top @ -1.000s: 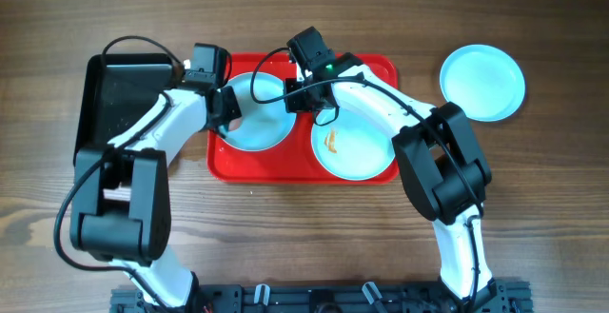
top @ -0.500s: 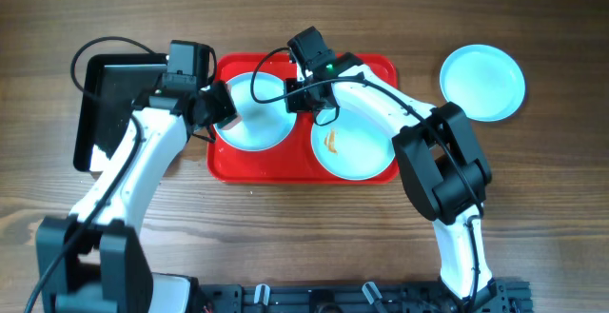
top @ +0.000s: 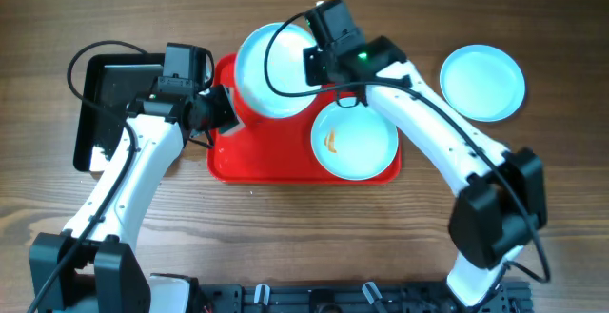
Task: Clean dirty plates on tray and stack at the side
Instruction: 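Lift the scrubbed plate with the right gripper and carry it right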
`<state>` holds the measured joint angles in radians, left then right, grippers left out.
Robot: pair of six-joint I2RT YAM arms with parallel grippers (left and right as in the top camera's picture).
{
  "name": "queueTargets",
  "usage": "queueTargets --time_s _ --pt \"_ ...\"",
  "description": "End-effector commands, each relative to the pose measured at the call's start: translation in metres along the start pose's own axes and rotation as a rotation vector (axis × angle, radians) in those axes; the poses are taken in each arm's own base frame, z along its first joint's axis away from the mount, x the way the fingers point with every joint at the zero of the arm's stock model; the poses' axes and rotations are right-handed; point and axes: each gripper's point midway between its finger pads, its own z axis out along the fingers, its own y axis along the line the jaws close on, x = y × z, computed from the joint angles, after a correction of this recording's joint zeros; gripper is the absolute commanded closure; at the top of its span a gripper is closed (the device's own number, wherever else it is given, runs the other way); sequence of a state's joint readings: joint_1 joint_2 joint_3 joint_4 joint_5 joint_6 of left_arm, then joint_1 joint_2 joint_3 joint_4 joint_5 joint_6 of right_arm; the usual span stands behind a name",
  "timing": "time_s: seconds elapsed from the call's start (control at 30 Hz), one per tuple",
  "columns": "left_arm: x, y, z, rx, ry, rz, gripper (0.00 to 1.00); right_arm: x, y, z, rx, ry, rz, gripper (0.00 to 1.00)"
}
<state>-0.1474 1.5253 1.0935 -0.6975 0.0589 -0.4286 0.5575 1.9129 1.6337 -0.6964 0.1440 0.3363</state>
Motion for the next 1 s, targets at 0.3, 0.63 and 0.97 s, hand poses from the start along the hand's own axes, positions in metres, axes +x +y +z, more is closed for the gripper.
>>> queueTargets --time_s 0.3,0.63,0.97 --pt "0.026 0.004 0.031 0.017 0.127 -0.026 0.96 -0.042 -0.059 -0.066 0.513 -0.200 -0.250 0.96" --pt "0.039 -0.017 0.057 0.047 0.170 0.025 0.96 -0.066 -0.022 -0.113 0.796 -0.318 -0.582 0.96" --pt "0.038 -0.017 0.057 0.049 0.168 0.025 0.96 -0.069 -0.004 -0.123 0.861 -0.275 -0.812 0.96"
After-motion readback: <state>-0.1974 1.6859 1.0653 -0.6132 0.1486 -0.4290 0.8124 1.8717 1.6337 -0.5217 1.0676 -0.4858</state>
